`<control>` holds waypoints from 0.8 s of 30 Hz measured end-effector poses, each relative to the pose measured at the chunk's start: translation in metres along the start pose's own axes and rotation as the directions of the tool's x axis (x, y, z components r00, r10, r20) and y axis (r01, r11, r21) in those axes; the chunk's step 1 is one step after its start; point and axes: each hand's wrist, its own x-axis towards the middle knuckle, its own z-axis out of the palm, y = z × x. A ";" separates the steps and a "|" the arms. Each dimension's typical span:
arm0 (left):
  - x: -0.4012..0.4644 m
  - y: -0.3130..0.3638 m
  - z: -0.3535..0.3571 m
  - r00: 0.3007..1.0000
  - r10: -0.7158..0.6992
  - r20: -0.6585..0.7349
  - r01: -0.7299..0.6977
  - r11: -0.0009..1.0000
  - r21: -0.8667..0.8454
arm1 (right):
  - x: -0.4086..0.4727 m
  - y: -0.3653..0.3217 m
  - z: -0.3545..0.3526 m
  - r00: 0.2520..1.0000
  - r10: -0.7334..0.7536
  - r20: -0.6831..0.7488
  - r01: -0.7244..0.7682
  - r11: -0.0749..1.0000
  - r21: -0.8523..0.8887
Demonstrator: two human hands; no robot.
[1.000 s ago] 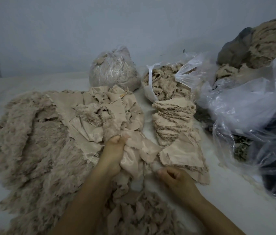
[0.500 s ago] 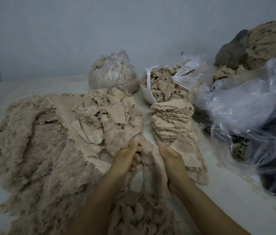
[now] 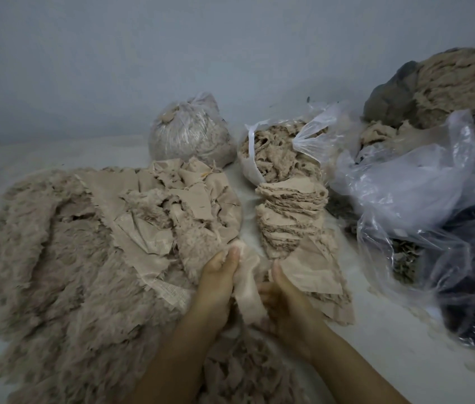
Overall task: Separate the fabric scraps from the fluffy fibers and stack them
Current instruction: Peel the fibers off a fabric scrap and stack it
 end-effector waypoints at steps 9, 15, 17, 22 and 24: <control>-0.005 0.006 0.009 0.981 -0.041 0.190 0.113 0.916 -0.385 | -0.002 -0.015 -0.002 0.996 0.088 0.021 -0.089 0.915 0.394; 0.007 0.009 0.020 0.979 0.023 0.200 0.050 0.936 -0.348 | 0.003 -0.046 -0.026 0.825 -0.404 -0.395 0.442 0.897 0.004; 0.008 0.005 0.025 0.990 -0.035 0.139 0.056 0.987 -0.148 | 0.005 -0.057 -0.042 0.687 -0.593 -0.420 0.490 0.805 -0.334; 0.004 -0.002 0.014 0.996 0.077 -0.035 -0.068 0.975 0.210 | 0.010 -0.050 -0.082 0.626 -0.685 -0.372 0.102 0.546 -0.832; 0.006 0.000 -0.001 0.928 0.330 -0.172 -0.223 0.863 0.453 | 0.009 -0.042 -0.077 0.583 -0.763 -0.281 0.076 0.396 -0.915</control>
